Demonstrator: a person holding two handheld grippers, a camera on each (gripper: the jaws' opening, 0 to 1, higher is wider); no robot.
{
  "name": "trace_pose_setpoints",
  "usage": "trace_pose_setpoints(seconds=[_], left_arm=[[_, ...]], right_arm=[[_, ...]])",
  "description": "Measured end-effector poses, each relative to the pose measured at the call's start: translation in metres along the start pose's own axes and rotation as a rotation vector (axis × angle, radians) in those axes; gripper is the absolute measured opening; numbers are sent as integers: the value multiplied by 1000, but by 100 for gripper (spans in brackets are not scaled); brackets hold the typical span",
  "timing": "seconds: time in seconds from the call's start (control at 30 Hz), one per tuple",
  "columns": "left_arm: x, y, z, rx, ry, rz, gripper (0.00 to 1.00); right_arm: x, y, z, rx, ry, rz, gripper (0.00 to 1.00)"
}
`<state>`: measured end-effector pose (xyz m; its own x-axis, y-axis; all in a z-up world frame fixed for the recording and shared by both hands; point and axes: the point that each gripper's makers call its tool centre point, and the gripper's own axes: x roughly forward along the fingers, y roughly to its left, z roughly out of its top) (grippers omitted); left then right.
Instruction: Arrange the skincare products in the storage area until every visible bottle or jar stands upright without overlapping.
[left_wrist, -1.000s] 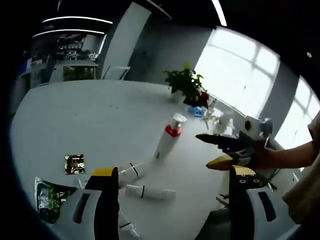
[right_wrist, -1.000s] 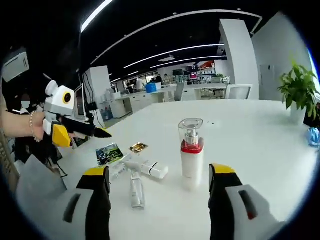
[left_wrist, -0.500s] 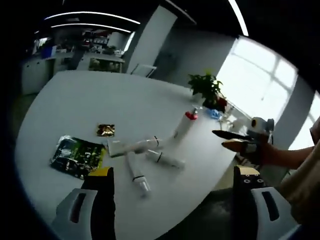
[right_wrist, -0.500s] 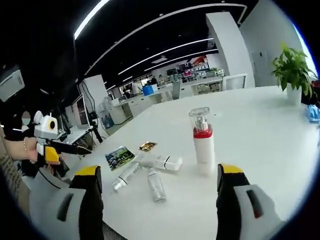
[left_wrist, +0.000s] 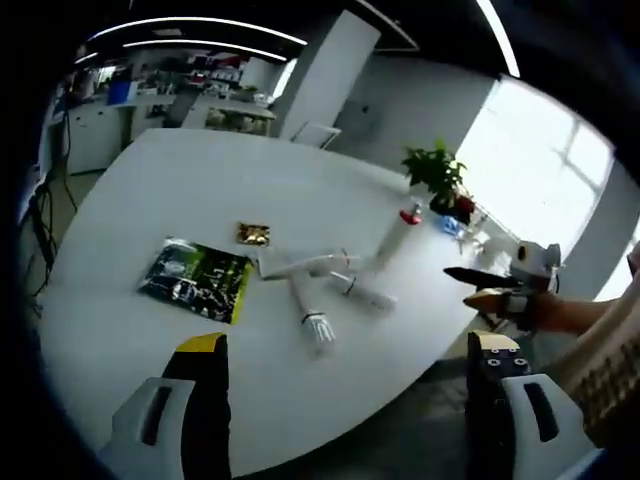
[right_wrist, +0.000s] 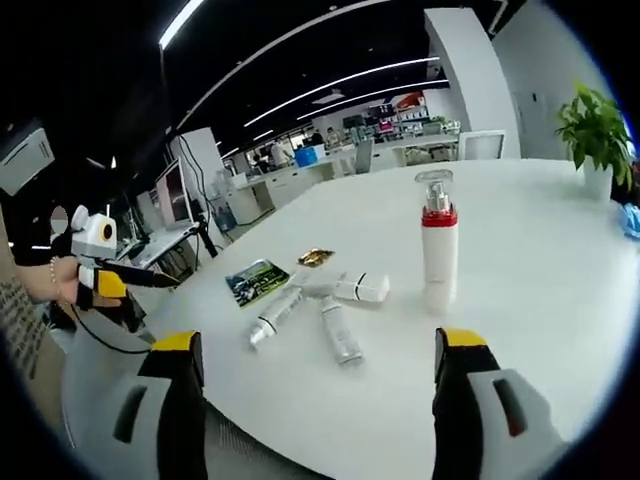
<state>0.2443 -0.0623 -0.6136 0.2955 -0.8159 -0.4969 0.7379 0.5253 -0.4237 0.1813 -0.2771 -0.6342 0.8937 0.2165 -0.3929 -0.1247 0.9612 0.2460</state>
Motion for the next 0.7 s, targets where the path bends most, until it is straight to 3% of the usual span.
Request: trace_pose_setpoints(seconds=[0.33, 0.5, 0.7], left_arm=[[2, 2, -2, 30, 3, 10, 97], [4, 2, -9, 59, 32, 21, 97], [9, 6, -11, 35, 32, 20, 97]], right_arm=[[10, -4, 6, -100, 55, 34, 94], [26, 3, 16, -160, 89, 96, 92], [55, 7, 25, -271, 155, 159, 88]])
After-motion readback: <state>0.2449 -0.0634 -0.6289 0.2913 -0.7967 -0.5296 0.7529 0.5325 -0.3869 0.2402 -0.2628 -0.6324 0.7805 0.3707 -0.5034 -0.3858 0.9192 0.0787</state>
